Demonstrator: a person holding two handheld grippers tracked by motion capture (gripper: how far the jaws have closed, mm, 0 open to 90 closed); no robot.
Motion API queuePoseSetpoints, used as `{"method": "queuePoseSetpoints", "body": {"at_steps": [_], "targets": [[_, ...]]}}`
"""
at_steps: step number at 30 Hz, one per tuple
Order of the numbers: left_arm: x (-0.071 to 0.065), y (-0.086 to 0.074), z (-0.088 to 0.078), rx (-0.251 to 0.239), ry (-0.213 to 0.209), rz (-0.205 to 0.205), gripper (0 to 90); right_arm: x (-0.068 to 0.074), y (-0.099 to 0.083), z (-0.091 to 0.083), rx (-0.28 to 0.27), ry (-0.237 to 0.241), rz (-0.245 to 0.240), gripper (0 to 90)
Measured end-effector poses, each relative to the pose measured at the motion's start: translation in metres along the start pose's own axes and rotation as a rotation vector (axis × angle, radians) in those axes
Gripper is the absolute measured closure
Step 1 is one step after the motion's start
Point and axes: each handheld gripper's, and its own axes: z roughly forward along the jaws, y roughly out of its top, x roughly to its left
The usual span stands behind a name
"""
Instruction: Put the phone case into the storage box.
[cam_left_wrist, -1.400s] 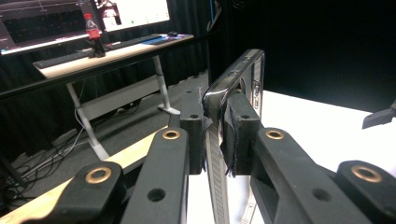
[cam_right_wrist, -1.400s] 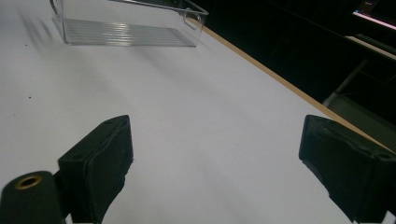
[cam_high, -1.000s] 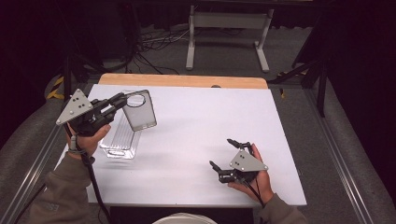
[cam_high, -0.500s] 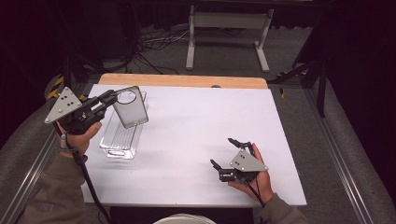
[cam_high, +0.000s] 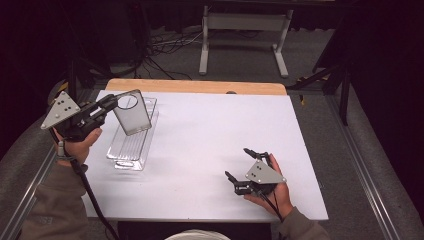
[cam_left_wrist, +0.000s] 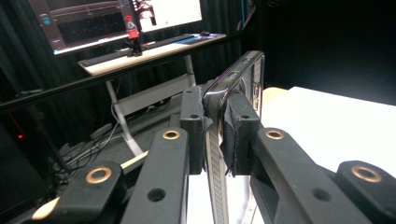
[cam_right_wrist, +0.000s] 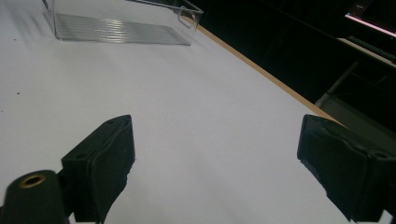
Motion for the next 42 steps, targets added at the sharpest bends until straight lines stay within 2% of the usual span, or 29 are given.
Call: {"method": "queuePoseSetpoints", "body": {"at_steps": [3,6,8,12,18,22,24,27,34,36,42], "targets": [[0.004,-0.002,0.001,0.006,0.01,-0.009,80.0,0.0,0.0,-0.001,-0.003,-0.001,-0.001,12.2],[0.008,-0.004,0.002,0.02,0.026,0.01,80.0,0.0,0.001,-0.001,-0.005,-0.004,-0.001,12.2],[0.011,-0.006,0.004,0.02,0.027,0.006,80.0,0.0,0.001,-0.001,-0.005,-0.006,-0.003,12.3],[0.022,-0.01,0.016,0.024,0.023,-0.009,80.0,0.0,0.001,0.0,-0.005,-0.007,0.003,12.5],[0.032,-0.011,0.034,0.06,0.026,0.029,80.0,0.0,0.0,0.003,0.013,-0.011,0.002,12.5],[0.049,-0.01,0.05,0.064,0.0,0.02,80.0,0.002,0.0,0.005,0.017,-0.01,0.002,12.5],[0.053,-0.01,0.057,0.08,0.015,0.029,80.0,0.003,0.0,0.005,0.023,-0.01,-0.005,12.5],[0.056,-0.01,0.064,0.088,0.012,0.039,80.0,0.003,0.0,0.005,0.021,-0.013,-0.008,12.5],[0.063,-0.019,0.087,0.116,0.01,0.023,80.0,0.003,-0.001,0.005,0.029,-0.012,-0.005,13.1],[0.067,-0.026,0.093,0.106,-0.005,-0.01,80.0,0.004,0.0,0.005,0.03,-0.011,-0.01,14.3],[0.07,-0.035,0.106,0.129,-0.001,-0.012,80.0,0.005,0.0,0.007,0.033,-0.003,-0.017,14.4]]}}
